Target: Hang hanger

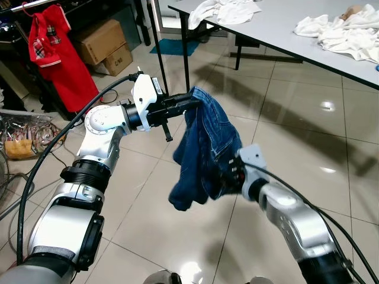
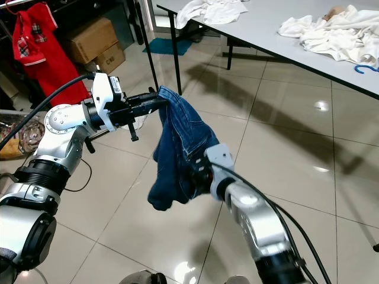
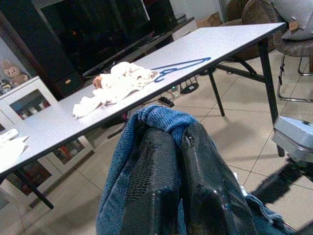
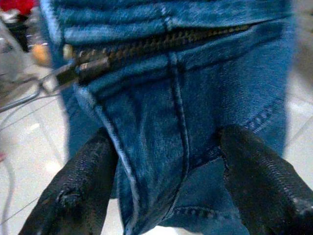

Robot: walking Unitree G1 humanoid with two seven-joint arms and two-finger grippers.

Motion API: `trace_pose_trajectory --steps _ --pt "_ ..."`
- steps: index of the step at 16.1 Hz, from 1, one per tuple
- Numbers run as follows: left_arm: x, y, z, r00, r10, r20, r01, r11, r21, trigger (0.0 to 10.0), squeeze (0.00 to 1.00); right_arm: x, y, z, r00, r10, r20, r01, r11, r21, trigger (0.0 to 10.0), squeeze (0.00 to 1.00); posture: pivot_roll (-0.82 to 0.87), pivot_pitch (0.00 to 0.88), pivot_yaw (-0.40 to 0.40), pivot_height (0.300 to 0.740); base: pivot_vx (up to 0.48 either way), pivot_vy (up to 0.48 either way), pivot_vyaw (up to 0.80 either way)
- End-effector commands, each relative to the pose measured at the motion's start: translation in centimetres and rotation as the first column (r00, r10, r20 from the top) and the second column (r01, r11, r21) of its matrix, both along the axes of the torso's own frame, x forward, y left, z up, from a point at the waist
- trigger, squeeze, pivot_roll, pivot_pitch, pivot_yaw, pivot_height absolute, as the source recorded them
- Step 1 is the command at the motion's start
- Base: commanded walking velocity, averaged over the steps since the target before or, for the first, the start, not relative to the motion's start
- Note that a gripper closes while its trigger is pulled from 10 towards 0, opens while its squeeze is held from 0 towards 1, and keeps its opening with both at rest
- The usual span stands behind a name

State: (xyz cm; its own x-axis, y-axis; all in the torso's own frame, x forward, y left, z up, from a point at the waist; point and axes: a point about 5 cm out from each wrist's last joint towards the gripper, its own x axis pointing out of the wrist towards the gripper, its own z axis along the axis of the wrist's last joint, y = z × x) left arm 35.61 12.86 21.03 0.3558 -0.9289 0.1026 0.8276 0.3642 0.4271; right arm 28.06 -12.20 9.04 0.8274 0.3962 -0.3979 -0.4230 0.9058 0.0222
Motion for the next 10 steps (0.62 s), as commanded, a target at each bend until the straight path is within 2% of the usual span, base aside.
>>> trace_pose_trajectory --steps 1,5,6,7,9,10 --pt "0.0 0.2 1.1 0.999 -0.003 0.05 0.003 1.0 -0.003 0.0 0.0 0.3 0.0 -0.1 1.0 -0.022 -0.005 0.022 1.0 -0.009 10.0 0.0 -0.15 0.023 0.184 0.74 0.0 0.0 0.0" --pt "0.0 0.0 1.3 0.999 -0.013 0.052 0.014 1.0 -0.006 0.0 0.0 0.9 1.8 0.1 1.0 0.003 -0.009 -0.002 0.999 0.04 10.0 0.0 -0.16 0.025 0.191 0.74 0.0 0.0 0.0" --pt "0.0 -0.1 1.3 0.998 -0.015 0.054 0.015 1.0 -0.008 0.0 0.0 1.0 2.2 0.0 1.0 0.017 -0.012 -0.017 0.998 0.053 8.5 0.0 -0.16 0.026 0.191 0.74 0.0 0.0 0.0" --pt "0.1 -0.1 1.3 0.998 -0.015 0.054 0.016 1.0 -0.009 0.0 0.0 1.0 2.3 0.0 1.0 0.022 -0.013 -0.022 0.998 0.055 8.5 0.0 -0.16 0.026 0.191 0.74 0.0 0.0 0.0" --pt "0.1 -0.3 1.4 0.998 -0.016 0.057 0.017 1.0 -0.014 0.0 0.0 1.2 2.8 -0.2 0.999 0.04 -0.027 -0.038 0.996 0.078 0.0 0.0 -0.15 0.027 0.186 0.74 0.0 0.0 0.0" --pt "0.0 -0.3 1.4 0.998 -0.016 0.059 0.017 1.0 -0.017 0.0 0.0 1.2 2.8 -0.4 0.999 0.032 -0.038 -0.028 0.996 0.089 0.0 0.0 -0.15 0.027 0.186 0.74 0.0 0.0 0.0"
